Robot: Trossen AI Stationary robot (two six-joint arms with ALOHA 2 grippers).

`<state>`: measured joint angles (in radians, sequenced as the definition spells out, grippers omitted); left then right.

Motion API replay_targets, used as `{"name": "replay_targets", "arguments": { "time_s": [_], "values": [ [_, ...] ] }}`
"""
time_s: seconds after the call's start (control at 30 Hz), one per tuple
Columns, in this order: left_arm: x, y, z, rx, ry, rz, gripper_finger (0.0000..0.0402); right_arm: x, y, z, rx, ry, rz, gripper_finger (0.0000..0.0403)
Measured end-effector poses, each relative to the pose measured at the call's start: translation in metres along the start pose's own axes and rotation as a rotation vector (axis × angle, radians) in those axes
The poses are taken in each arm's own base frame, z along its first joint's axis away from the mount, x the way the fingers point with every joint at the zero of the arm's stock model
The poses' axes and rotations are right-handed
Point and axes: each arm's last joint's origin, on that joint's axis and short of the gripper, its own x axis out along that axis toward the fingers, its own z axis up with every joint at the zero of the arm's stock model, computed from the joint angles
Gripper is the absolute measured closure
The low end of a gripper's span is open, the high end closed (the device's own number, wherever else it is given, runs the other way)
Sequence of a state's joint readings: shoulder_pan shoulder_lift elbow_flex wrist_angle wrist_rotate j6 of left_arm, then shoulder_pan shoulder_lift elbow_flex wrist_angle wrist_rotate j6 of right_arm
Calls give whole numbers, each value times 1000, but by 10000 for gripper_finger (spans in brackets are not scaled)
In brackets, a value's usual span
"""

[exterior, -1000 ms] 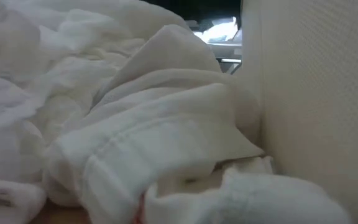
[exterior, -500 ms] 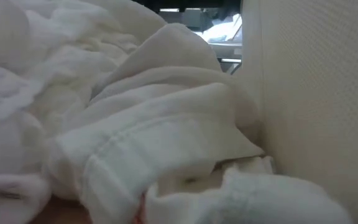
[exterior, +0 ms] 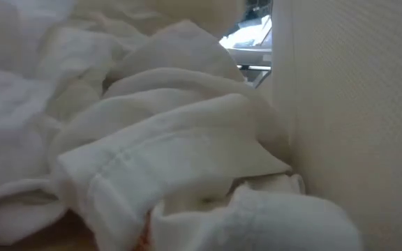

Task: Sort clothes
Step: Put the white dress into the bottom laundry organizer

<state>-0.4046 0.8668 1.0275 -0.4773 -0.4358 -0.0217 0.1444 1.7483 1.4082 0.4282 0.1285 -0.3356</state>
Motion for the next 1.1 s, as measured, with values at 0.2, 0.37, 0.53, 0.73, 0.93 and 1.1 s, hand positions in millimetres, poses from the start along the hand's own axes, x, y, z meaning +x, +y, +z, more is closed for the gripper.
{"name": "replay_targets", "arguments": {
  "time_s": [0.2, 0.37, 0.53, 0.73, 0.93, 1.1],
  "values": [
    [-15, 9, -5, -27, 28, 59, 231, -34, -22, 46, -27, -42, -74, 391],
    [-17, 10, -10, -45, 65, 69, 231, -62, -38, 79, -34, -113, -113, 396],
    [-15, 9, -15, -62, 114, 79, 231, -90, -53, 110, -31, -178, -141, 394],
    [-14, 10, -22, -87, 181, 109, 231, -117, -75, 164, -32, -169, -136, 395],
    [-13, 9, -24, -92, 202, 127, 231, -147, -98, 215, -23, -188, -172, 391],
    [-11, 9, -25, -88, 201, 148, 231, -184, -118, 257, 25, -292, -214, 390]
  ]
}}
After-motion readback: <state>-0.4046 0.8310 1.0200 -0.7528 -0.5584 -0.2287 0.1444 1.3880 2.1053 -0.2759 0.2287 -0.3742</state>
